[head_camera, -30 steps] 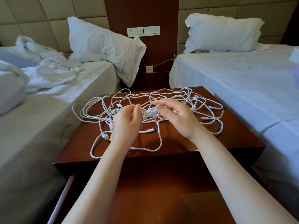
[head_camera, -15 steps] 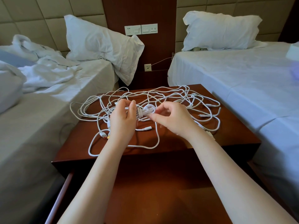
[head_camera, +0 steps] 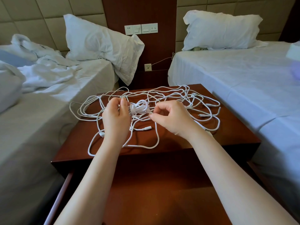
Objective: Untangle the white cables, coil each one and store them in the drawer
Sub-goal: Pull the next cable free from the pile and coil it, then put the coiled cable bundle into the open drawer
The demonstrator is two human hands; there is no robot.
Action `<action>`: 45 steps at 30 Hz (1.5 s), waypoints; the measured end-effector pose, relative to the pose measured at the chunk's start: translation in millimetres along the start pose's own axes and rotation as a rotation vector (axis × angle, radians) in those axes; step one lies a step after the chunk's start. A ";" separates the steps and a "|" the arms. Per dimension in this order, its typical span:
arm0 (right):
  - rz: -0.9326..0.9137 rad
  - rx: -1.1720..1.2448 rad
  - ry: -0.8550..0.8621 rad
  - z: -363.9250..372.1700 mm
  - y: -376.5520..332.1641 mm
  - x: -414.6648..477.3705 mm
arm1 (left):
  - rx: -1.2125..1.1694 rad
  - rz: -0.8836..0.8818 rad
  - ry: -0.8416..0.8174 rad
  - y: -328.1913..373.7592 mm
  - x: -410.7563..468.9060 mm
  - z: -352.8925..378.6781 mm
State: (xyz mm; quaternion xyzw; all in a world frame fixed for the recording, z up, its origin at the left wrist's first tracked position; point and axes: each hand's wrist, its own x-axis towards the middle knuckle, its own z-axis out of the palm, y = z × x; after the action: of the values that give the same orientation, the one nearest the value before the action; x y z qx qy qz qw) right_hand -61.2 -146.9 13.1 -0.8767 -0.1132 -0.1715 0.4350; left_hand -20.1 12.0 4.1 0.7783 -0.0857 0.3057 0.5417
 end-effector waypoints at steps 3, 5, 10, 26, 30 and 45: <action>-0.006 -0.024 -0.001 -0.6 -0.6 0.1 | -0.022 -0.051 -0.019 1.7 1.2 0.5; 0.005 -0.075 -0.003 -1.2 -2.3 1.0 | -0.057 -0.121 -0.070 0.4 3.8 0.1; -0.044 -0.081 0.028 -2.0 -21.0 2.9 | -0.062 -0.173 -0.162 3.1 7.1 -9.9; -0.005 -0.036 -0.281 95.1 -78.0 -77.1 | 0.244 -0.244 -0.266 -30.4 -57.6 -134.5; 0.066 -0.079 -0.382 126.5 -71.8 -96.2 | 0.405 -0.216 -0.166 -54.2 -65.4 -161.6; 0.070 -0.179 -0.567 159.3 -60.1 -110.0 | 0.630 -0.287 -0.352 -67.8 -78.7 -161.4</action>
State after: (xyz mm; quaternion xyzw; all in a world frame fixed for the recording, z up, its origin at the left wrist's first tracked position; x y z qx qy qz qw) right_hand -150.6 11.1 -77.0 -0.9280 -0.1840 0.0859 0.3125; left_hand -113.2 168.0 -57.8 0.9512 0.0304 0.0998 0.2903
